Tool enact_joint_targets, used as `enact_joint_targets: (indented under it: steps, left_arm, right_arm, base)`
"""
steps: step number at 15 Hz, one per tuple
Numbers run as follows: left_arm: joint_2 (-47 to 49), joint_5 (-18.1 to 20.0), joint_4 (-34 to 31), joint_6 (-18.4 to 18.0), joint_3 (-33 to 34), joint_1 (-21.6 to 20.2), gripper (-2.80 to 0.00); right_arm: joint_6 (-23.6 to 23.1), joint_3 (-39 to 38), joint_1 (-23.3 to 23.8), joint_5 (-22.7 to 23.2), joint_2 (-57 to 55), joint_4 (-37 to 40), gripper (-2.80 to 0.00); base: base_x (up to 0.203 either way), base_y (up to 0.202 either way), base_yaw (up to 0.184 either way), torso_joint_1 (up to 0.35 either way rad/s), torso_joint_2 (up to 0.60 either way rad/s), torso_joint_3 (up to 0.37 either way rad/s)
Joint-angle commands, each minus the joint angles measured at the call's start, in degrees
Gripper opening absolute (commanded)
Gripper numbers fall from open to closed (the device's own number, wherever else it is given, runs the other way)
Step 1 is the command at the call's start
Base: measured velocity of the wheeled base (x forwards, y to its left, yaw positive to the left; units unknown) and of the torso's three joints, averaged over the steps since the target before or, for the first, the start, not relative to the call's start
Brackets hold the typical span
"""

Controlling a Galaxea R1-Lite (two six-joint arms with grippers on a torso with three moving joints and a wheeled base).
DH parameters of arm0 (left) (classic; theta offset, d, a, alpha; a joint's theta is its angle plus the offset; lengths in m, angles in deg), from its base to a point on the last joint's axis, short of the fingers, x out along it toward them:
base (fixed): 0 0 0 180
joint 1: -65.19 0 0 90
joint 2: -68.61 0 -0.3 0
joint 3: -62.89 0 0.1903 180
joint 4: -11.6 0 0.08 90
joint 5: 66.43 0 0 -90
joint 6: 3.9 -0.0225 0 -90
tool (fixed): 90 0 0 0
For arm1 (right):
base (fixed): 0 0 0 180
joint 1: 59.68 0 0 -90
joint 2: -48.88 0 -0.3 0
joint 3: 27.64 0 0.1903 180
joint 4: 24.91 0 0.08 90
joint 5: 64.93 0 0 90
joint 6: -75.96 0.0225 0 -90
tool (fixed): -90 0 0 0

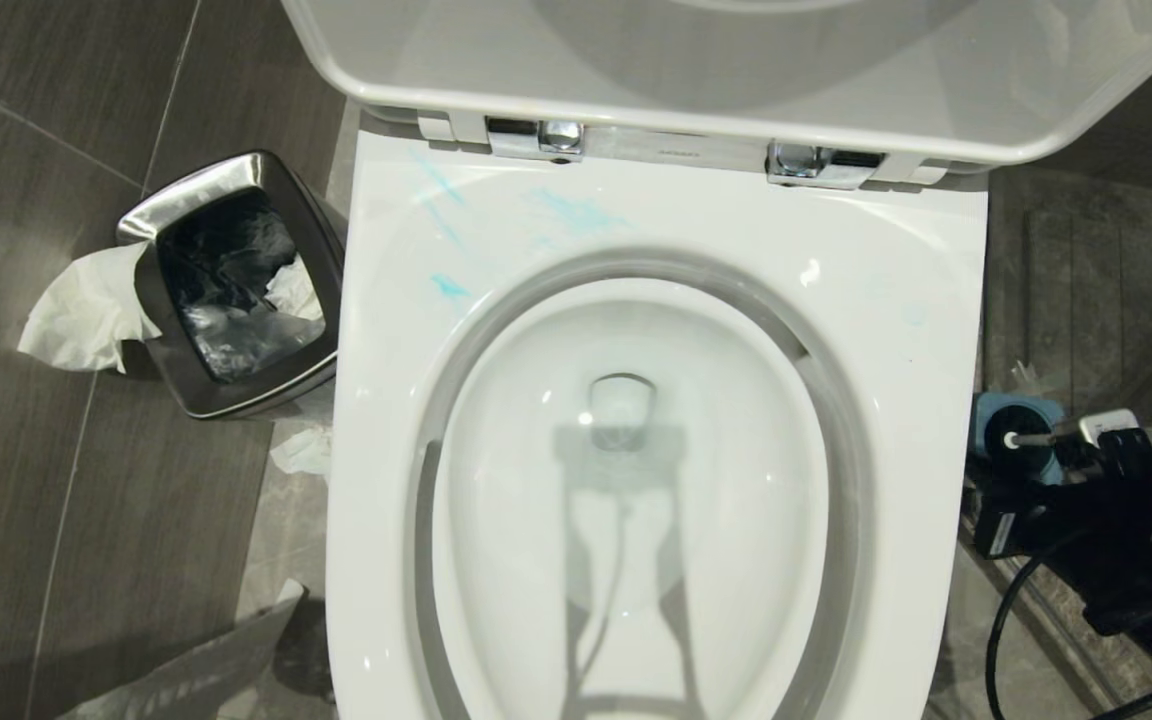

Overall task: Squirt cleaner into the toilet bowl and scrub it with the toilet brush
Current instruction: Pour in the cleaning agent

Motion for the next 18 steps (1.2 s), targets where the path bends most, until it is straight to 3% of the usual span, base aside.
enact_joint_targets:
  steps: [1,3,4,9,18]
  left_arm:
    - [0.1,0.0,0.0,-0.1,0.0,0.0,-2.8]
    - [0.1,0.0,0.0,-0.1,0.0,0.0,-2.8]
    - [0.1,0.0,0.0,-0.1,0.0,0.0,-2.8]
    - [0.1,0.0,0.0,-0.1,0.0,0.0,-2.8]
    - [0.1,0.0,0.0,-0.1,0.0,0.0,-2.8]
  right_arm:
    - [0.6,0.0,0.0,0.4,-1.4,-0.6,-2.8]
    - [0.6,1.0,0.1,0.3,-2.5,-0.6,-2.8]
    - [0.7,1.5,0.2,0.3,-2.8,-0.6,0.0]
    - [0.7,8.6,0.0,0.4,-9.1,-0.6,0.0]
    - [-1.7,33.7,-0.1,-0.1,-22.4,-0.6,0.0]
  base:
    - [0.0,0.0,0.0,0.0,0.0,0.0]
    - [0.0,0.0,0.0,0.0,0.0,0.0]
    - [0.0,0.0,0.0,0.0,0.0,0.0]
    - [0.0,0.0,0.0,0.0,0.0,0.0]
    - [0.0,0.0,0.0,0.0,0.0,0.0]
